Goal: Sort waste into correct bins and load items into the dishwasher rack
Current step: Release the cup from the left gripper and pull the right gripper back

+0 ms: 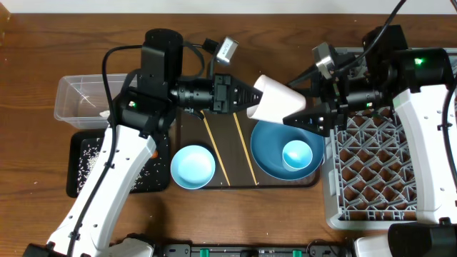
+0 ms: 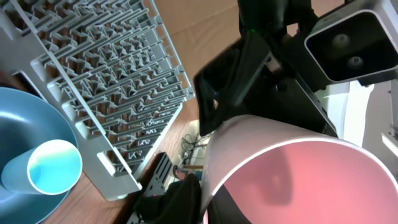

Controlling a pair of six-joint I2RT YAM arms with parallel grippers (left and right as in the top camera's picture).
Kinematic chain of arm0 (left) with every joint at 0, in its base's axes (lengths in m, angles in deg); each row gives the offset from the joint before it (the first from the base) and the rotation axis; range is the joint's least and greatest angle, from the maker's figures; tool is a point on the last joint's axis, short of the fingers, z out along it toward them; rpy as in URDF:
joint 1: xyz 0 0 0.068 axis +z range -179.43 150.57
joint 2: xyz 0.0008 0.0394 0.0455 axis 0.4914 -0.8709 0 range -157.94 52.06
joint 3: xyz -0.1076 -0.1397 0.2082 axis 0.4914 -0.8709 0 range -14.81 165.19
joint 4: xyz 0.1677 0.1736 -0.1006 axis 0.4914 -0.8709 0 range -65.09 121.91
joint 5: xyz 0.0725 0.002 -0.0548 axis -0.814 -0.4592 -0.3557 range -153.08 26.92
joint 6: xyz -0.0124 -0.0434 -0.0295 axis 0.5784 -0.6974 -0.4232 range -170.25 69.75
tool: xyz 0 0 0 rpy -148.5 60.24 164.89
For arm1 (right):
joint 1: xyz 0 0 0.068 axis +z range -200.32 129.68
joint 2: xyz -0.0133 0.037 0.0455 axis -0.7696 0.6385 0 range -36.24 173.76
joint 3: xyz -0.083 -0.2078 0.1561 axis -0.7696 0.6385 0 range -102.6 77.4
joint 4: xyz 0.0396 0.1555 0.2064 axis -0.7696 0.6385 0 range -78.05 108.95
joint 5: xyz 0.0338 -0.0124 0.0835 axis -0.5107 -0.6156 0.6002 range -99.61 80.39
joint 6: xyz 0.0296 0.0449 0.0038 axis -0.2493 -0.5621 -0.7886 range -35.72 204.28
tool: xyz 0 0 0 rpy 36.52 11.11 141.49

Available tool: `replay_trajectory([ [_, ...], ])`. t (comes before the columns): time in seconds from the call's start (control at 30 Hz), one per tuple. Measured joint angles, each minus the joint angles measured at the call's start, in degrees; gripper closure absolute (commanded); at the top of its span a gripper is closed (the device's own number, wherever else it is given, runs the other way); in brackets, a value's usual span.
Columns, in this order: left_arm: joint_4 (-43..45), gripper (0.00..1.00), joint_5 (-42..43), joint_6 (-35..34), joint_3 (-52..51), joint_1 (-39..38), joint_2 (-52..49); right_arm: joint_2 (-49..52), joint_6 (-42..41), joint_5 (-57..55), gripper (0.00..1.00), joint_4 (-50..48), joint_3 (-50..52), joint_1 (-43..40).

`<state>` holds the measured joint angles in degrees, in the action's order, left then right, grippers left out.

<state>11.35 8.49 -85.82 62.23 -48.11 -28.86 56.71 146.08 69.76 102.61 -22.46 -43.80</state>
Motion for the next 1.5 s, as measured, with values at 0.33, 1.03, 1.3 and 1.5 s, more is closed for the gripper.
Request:
replay_trajectory([
  [0.33,-4.7,0.91,0.0,2.0,0.0,0.2,0.0,0.0,-0.2,-0.3,0.62,-0.1,0.2,0.2],
  [1.03,-17.5,0.83,0.3,11.9,0.0,0.2,-0.1,0.0,-1.3,-1.7,0.60,-3.4,0.7,1.4],
  [1.3,-18.1,0.76,-0.5,13.0,0.0,0.2,-0.1,0.0,-3.0,-1.9,0.62,-4.7,0.7,1.3],
  [1.5,-18.3,0.71,-4.0,13.2,0.0,0.2,-0.1,0.0,-4.1,-2.9,0.61,-5.0,0.7,1.0],
])
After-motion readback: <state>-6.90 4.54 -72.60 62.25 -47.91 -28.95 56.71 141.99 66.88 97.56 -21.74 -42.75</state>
